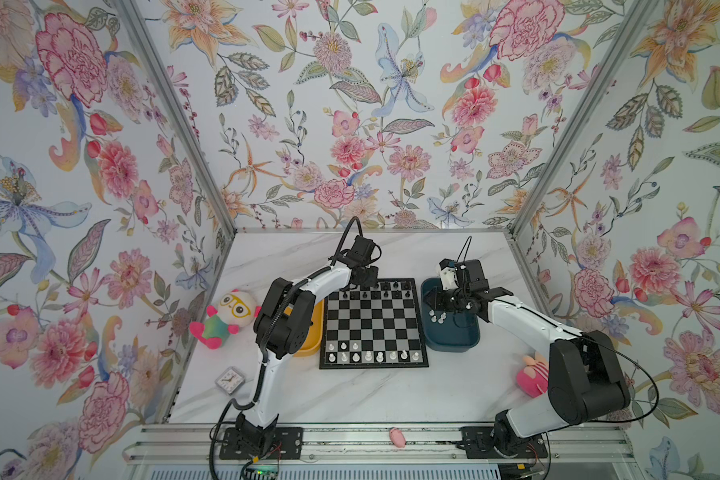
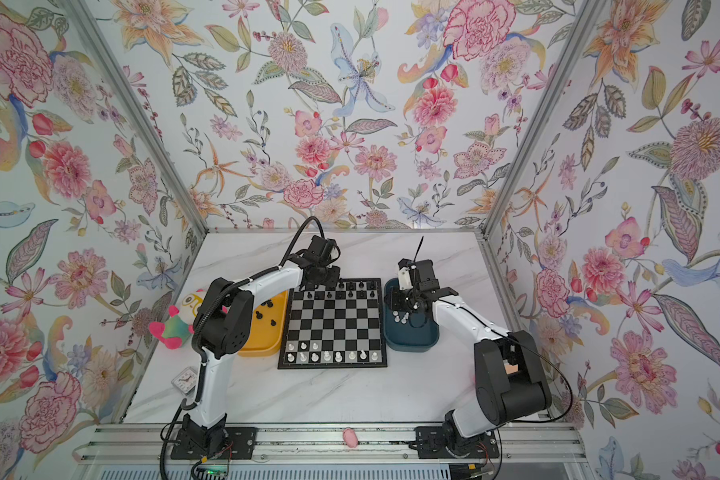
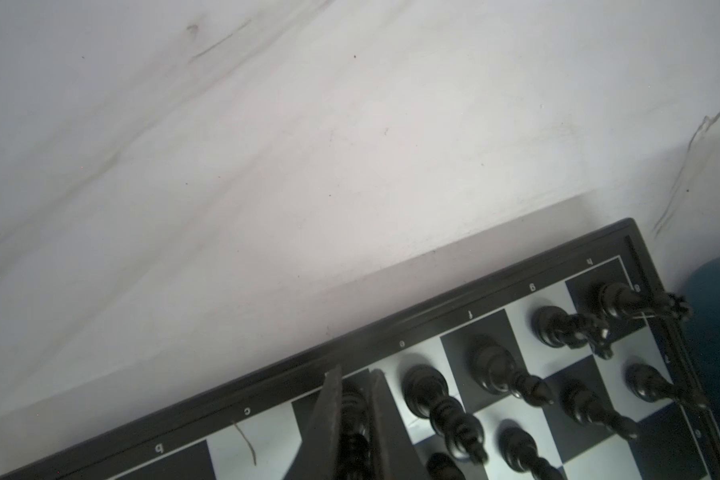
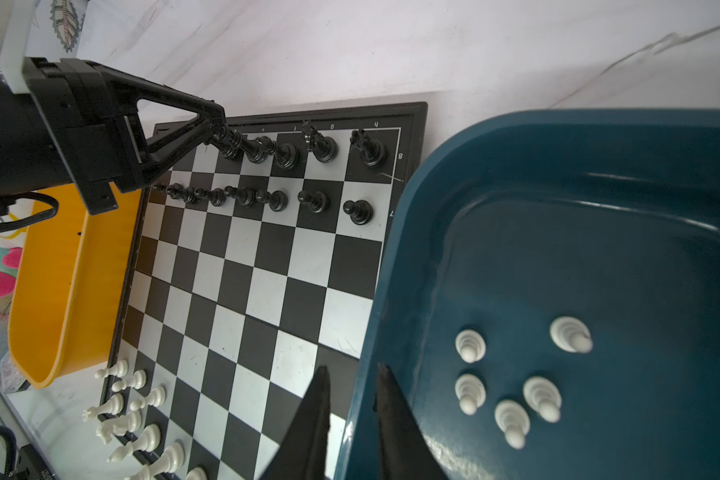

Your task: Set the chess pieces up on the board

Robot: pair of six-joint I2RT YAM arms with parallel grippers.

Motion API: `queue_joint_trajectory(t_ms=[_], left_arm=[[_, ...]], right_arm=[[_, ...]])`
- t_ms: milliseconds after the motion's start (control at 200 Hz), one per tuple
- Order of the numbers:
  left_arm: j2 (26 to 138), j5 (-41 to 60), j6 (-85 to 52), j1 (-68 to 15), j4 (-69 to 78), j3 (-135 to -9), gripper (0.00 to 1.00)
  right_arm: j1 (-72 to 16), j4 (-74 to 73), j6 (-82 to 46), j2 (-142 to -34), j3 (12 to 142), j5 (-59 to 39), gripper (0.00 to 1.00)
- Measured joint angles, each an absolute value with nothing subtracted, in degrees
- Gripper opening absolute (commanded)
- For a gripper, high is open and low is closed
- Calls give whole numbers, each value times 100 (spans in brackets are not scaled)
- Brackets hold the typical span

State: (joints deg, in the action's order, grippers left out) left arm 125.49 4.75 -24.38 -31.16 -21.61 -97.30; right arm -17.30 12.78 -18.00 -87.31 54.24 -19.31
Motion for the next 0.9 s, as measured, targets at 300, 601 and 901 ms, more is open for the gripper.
queue_joint_trajectory(t_ms=[300, 601, 901], left_arm=[[12549, 451, -2438, -3116, -2246, -9732, 9], [12549, 438, -2423, -3116, -2248, -9732, 19], [12549, 432, -2353, -3116, -2368, -9732, 27]], right_arm=[[-1715, 1278, -1800, -8731, 5424, -1933, 22], [-1715, 1269, -1800, -8731, 5395, -1931, 23], [-1715, 1271, -1802, -8731, 5354, -1931, 22]])
